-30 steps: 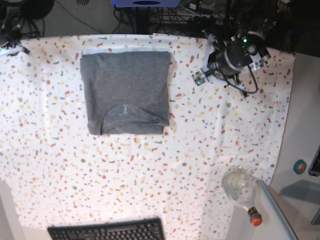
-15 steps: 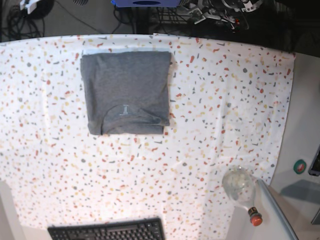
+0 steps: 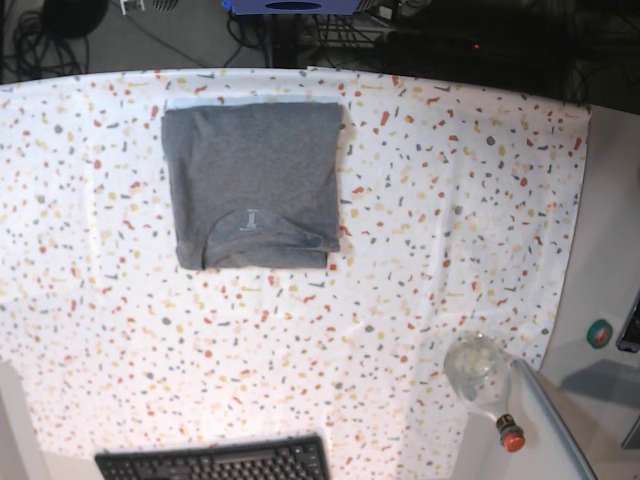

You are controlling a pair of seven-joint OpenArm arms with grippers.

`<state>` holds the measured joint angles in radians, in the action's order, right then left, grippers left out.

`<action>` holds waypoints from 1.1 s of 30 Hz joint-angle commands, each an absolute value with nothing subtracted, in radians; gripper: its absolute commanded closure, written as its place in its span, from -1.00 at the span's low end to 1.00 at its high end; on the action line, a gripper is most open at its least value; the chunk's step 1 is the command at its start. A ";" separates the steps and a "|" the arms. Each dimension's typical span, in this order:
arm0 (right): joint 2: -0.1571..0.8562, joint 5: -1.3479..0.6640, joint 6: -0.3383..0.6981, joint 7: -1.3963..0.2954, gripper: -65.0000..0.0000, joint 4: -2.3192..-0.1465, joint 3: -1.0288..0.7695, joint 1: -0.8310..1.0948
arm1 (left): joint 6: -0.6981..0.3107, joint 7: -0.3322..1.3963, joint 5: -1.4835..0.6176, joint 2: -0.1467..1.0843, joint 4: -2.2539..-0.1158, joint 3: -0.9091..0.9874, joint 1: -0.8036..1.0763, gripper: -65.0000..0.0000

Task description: Layout the t-shirt on the table in an organized manner, then fold the t-shirt properly

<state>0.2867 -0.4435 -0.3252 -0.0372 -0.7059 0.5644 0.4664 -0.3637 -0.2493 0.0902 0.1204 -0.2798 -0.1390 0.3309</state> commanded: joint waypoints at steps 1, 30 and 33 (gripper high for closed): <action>0.275 -0.446 -0.328 0.012 1.00 -0.636 0.588 0.472 | -0.348 -0.315 0.090 0.127 -0.199 -0.139 0.314 1.00; 0.084 -0.443 -0.329 0.461 1.00 -0.174 0.420 0.216 | -0.274 -0.519 0.088 0.130 -0.076 -0.133 0.163 1.00; 0.084 -0.443 -0.329 0.460 1.00 -0.180 0.420 0.180 | -0.274 -0.519 0.077 0.131 -0.074 -0.128 0.154 1.00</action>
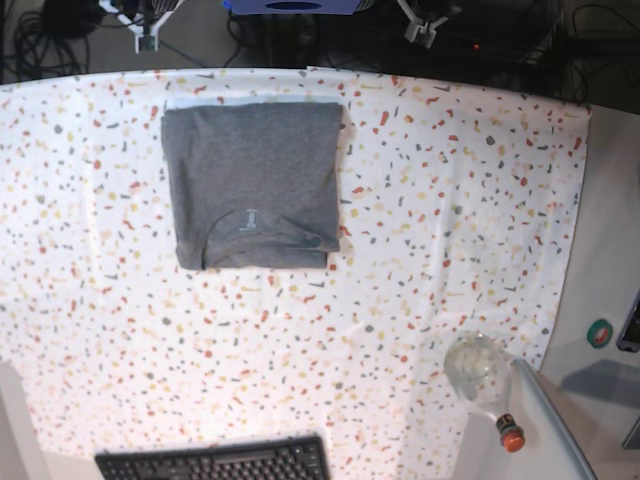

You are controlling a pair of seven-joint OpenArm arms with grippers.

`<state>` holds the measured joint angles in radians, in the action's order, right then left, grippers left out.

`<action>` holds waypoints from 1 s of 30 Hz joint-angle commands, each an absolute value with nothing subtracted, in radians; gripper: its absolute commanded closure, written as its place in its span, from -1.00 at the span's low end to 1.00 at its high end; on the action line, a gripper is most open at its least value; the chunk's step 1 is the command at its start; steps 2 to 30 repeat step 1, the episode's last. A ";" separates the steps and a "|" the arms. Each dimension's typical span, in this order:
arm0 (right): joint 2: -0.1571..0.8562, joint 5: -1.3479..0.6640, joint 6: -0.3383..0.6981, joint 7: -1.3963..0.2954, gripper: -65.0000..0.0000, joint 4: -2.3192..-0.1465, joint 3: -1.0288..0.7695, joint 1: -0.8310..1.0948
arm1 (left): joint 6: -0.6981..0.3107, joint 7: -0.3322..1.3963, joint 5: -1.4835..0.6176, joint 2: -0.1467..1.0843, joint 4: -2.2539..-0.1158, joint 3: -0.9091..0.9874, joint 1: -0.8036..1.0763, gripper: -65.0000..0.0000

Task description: Layout the t-shirt on the table in an organized manner, then fold the t-shirt properly

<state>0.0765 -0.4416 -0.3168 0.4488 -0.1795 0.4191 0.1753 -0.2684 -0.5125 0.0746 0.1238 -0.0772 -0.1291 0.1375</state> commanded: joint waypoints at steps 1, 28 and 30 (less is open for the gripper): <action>0.084 -0.443 -0.329 0.458 1.00 -0.179 0.420 0.174 | -0.274 -0.518 0.077 0.131 -0.074 -0.127 0.154 1.00; 0.084 -0.443 -0.329 0.458 1.00 -0.179 0.420 0.174 | -0.274 -0.518 0.077 0.131 -0.074 -0.127 0.154 1.00; 0.084 -0.443 -0.329 0.458 1.00 -0.179 0.420 0.174 | -0.274 -0.518 0.077 0.131 -0.074 -0.127 0.154 1.00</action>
